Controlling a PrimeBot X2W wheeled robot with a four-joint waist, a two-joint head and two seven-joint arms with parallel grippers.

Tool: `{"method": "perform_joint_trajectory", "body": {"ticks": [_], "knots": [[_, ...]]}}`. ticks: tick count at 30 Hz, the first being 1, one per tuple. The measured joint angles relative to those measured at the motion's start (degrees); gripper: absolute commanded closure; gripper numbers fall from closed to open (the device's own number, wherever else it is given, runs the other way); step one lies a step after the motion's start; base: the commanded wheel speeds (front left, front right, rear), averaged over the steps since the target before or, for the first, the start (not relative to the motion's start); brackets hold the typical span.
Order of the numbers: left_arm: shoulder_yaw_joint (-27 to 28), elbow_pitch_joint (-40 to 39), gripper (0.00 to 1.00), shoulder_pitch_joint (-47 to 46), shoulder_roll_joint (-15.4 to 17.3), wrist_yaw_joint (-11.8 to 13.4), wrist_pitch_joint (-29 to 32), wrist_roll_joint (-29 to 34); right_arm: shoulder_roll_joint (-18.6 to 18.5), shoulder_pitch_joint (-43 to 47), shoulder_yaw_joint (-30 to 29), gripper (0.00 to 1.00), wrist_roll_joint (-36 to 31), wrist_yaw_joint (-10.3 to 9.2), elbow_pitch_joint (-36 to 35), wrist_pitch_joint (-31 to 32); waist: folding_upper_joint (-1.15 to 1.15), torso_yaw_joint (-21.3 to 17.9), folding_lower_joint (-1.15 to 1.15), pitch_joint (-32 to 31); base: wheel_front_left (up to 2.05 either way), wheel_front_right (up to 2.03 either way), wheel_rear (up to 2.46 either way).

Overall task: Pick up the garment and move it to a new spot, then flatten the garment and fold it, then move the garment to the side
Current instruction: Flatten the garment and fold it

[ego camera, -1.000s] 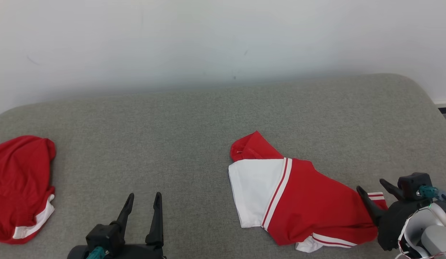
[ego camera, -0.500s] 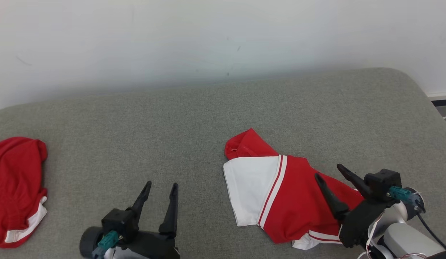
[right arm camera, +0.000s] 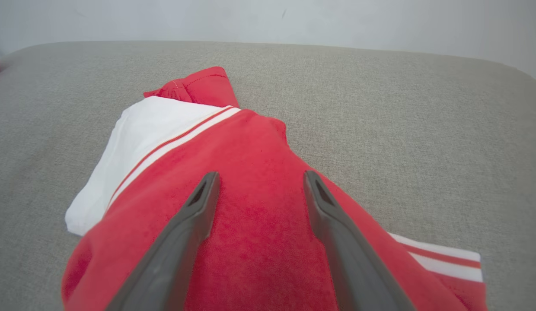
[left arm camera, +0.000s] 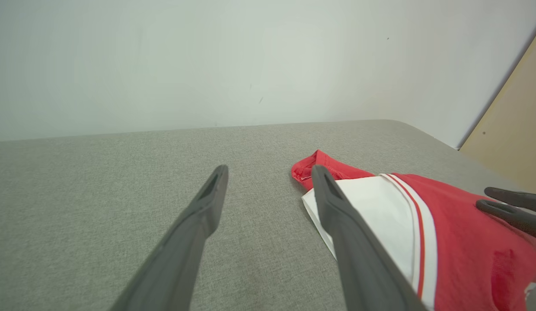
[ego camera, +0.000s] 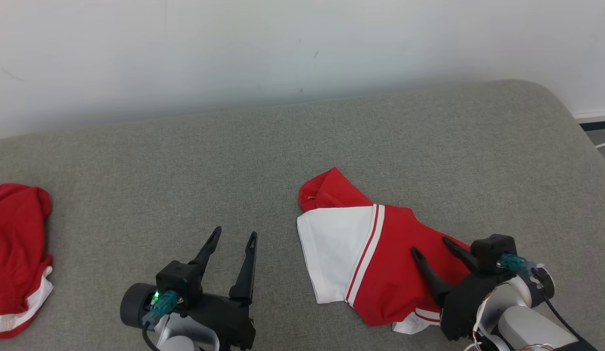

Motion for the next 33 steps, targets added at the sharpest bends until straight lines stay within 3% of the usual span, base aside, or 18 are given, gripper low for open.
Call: {"method": "perform_joint_trajectory", "body": {"ticks": [11, 12, 22, 33], "knots": [[-0.7, 0.4, 0.00, -1.3, -0.2, 0.9, -0.5, 1.0, 3.7, -2.9, 3.6, 0.00, 0.7, -0.48, 6.2, 8.9, 0.00, 1.3, 0.00, 0.3, 0.00, 0.00, 0.00], [-0.8, 0.5, 0.00, -1.3, -0.3, 1.1, -0.5, 1.0, 3.7, -2.9, 4.1, 1.00, 0.4, -0.48, 6.5, 9.4, 0.00, 1.5, 0.00, 0.3, 0.00, 0.00, 0.00], [0.0, 1.1, 0.00, -1.3, -0.3, 1.7, -1.0, 0.9, 4.0, -6.0, 2.9, 1.00, -0.2, -0.40, 6.3, 7.2, 0.00, 2.2, 0.00, 0.0, 0.00, 0.00, 0.00], [1.7, 1.3, 0.00, -0.7, -0.2, 2.6, -1.5, 0.4, 2.3, -13.3, -3.3, 1.00, -3.3, -0.59, 0.7, -5.0, 0.00, 0.8, 0.00, -0.5, 0.00, 0.00, 0.00]]}}
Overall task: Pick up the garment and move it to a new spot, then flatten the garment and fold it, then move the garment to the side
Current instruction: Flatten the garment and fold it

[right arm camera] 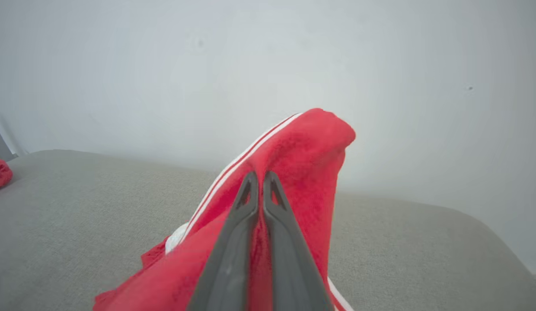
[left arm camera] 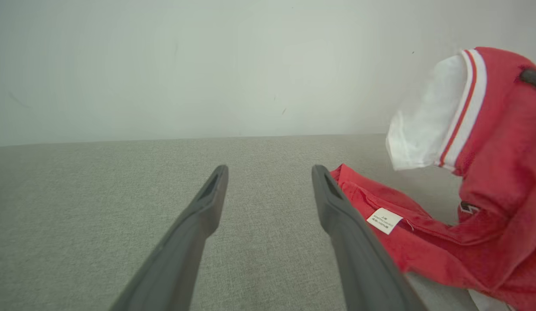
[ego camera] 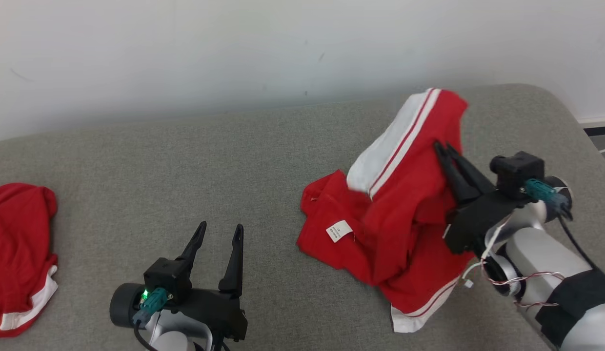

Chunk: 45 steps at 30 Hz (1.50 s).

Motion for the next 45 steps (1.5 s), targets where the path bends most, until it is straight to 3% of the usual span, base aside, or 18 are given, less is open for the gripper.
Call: {"method": "perform_joint_trajectory", "body": {"ticks": [6, 14, 15, 16, 17, 26, 34, 45], "knots": [[-0.2, 0.1, 0.00, 0.0, -0.1, 0.0, 0.0, -0.5, -5.7, 5.2, -3.1, 1.00, -0.2, -0.96, 0.8, -1.3, 0.00, -1.0, 0.00, -0.3, 0.00, 0.00, 0.00], [-0.6, 0.8, 0.00, 0.3, -0.1, -1.4, 0.0, -1.1, -4.9, 14.4, -3.8, 1.00, 2.5, -1.45, 3.7, -1.3, 0.00, -2.5, 0.00, 0.0, 0.00, 0.00, 0.00], [-0.9, 1.0, 0.00, 0.3, -0.1, -1.6, 0.0, -1.1, -4.3, 14.7, -3.8, 0.79, 2.9, -1.48, 4.0, -1.3, 0.00, -2.8, 0.00, 0.1, 0.00, 0.00, 0.00], [-1.2, 1.3, 0.00, 0.2, -0.1, -2.1, 0.0, -1.1, -3.7, 15.1, -3.8, 0.11, 3.1, -1.48, 3.9, -1.3, 0.00, -3.1, 0.00, 0.1, 0.00, 0.00, 0.00], [-1.5, 1.7, 0.00, 0.1, -0.1, -2.7, 0.0, -1.2, -3.3, 15.2, -3.9, 0.00, 3.3, -1.48, 3.8, -1.3, 0.00, -3.4, 0.00, 0.3, 0.00, 0.00, 0.00], [-3.6, 6.6, 0.00, -8.8, -0.4, -8.7, 3.1, -2.3, -2.8, 14.2, -6.4, 0.00, 3.2, -1.67, -1.4, -1.9, 0.00, -6.0, 0.00, 1.7, 0.00, 0.00, 0.00], [-3.7, 14.7, 0.00, -14.4, -0.5, -10.6, 7.2, -4.6, -1.7, 12.5, -6.4, 0.00, 1.2, -1.91, -5.5, -2.4, 0.00, -10.0, 0.00, 3.4, 0.00, 0.00, 0.00], [-4.1, 23.6, 0.00, -23.0, -0.9, -11.2, 11.7, -5.5, -0.2, 12.6, -7.3, 0.00, 0.2, -1.92, -7.4, -2.4, 0.00, -15.6, 0.00, 7.5, 0.00, 0.00, 0.00]]}}
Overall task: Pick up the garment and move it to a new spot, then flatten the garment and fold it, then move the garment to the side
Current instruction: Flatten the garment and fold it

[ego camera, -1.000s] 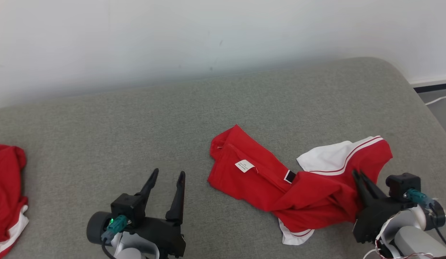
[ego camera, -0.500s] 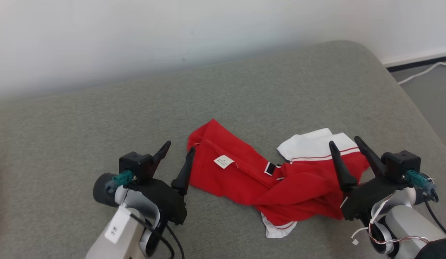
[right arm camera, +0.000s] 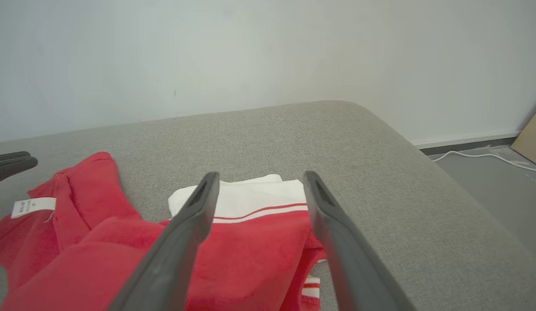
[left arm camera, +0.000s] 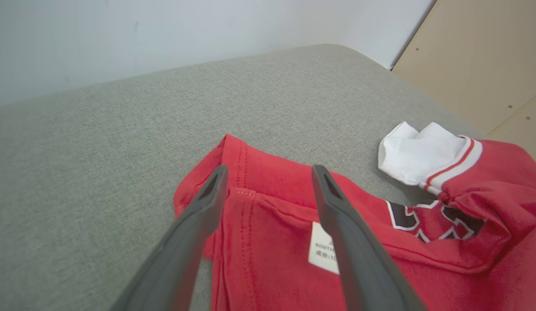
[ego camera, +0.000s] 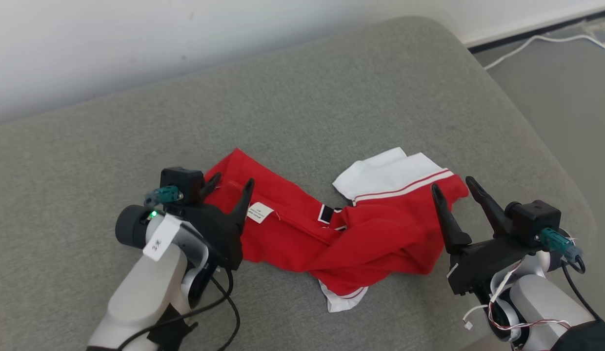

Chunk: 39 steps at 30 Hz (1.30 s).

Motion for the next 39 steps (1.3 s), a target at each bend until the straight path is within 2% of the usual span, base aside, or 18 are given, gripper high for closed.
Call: {"method": "perform_joint_trajectory", "body": {"ticks": [9, 10, 12, 20, 31, 39], "knots": [[-1.3, 7.9, 0.00, -3.6, 0.7, -0.4, 2.1, 0.0, 1.2, 0.0, -1.3, 0.00, -0.7, -0.04, -0.4, 0.0, 0.00, -2.5, 0.00, 3.6, 0.00, 0.00, 0.00], [-1.5, 8.6, 0.04, -3.6, 0.8, -0.4, 2.4, 0.1, 1.4, 0.0, -1.4, 0.00, -0.9, -0.04, -0.4, 0.0, 0.00, -2.7, 0.00, 3.8, 0.00, 0.00, 0.00], [-1.7, 9.6, 1.00, -4.4, 0.7, -0.4, 2.4, 0.2, 1.5, 0.0, -1.7, 0.00, -1.2, -0.04, -0.4, 0.0, 0.00, -2.8, 0.00, 4.0, 0.00, 0.00, 0.00], [-2.0, 11.4, 1.00, -5.6, 0.3, -0.4, 0.2, 0.4, 1.5, 0.2, -2.7, 0.00, -1.8, -0.05, -0.1, -0.2, 0.00, -1.5, 0.00, 3.4, 0.00, 0.00, 0.00], [2.0, 8.8, 1.00, -4.9, 0.8, -0.3, -10.5, -2.4, 2.0, 0.7, -3.5, 0.00, -1.8, -0.05, 2.6, -0.3, 0.00, 3.0, -0.01, 0.4, 0.00, 0.00, 0.00], [1.4, 7.1, 1.00, 5.2, 1.3, 1.7, -11.4, -2.1, 2.4, 3.6, -3.6, 0.00, -1.6, 0.20, 5.4, -0.3, -0.01, 7.7, -0.01, -3.3, 0.00, 0.00, 0.00]]}}
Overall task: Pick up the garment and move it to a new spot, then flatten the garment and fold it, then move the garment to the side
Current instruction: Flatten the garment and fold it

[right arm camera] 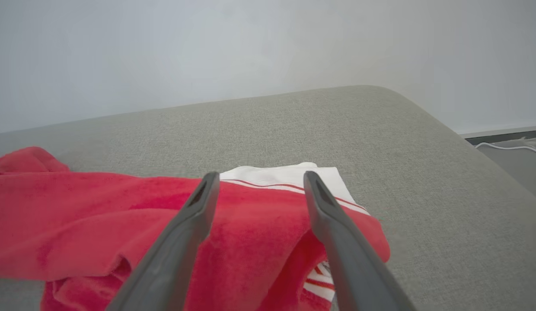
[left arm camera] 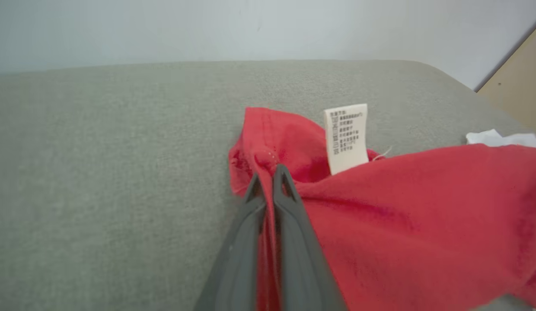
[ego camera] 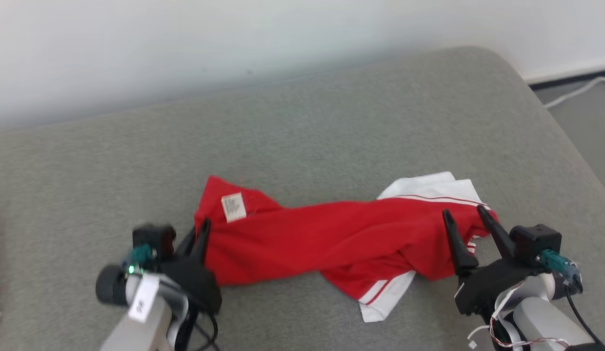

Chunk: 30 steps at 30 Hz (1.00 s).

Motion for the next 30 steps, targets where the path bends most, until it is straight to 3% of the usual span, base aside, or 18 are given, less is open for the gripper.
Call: {"method": "perform_joint_trajectory", "body": {"ticks": [11, 20, 21, 22, 23, 30], "knots": [[0.7, -6.2, 1.00, 10.7, 3.4, 4.6, -0.8, 0.6, 0.5, 3.5, -0.1, 0.00, 0.2, 0.40, 0.4, 0.0, 0.00, 7.5, -0.01, -4.8, 0.00, 0.00, 0.00], [1.0, -8.6, 1.00, 15.6, 2.7, 3.9, -0.8, -0.6, 1.8, 3.8, 1.0, 0.00, 0.2, 1.02, 1.1, 0.0, 0.00, 10.4, -0.01, -6.4, 0.00, 0.00, 0.00], [1.0, -9.0, 0.78, 15.6, 2.6, 3.9, -0.8, -0.6, 1.8, 3.8, 1.0, 0.00, 0.2, 1.08, 1.2, 0.0, 0.00, 10.3, -0.01, -6.3, 0.00, 0.00, 0.00], [1.1, -9.7, 0.05, 15.6, 2.5, 4.0, -0.8, -0.6, 1.8, 3.8, 0.9, 0.00, 0.2, 1.09, 1.4, 0.0, 0.00, 10.3, 0.00, -6.2, 0.00, 0.00, 0.00], [1.1, -10.2, 0.00, 15.6, 2.4, 4.2, -0.8, -0.6, 1.8, 3.8, 0.9, 0.00, 0.2, 1.09, 1.5, 0.0, 0.00, 10.2, 0.00, -6.2, 0.00, 0.00, 0.00], [1.1, -14.3, 0.00, 15.6, 3.8, 7.0, -0.9, 1.0, 1.5, 3.8, 0.3, 0.00, 0.2, 1.33, 1.8, 0.0, 0.01, 10.2, 0.00, -5.9, 0.00, 0.00, 0.00]]}}
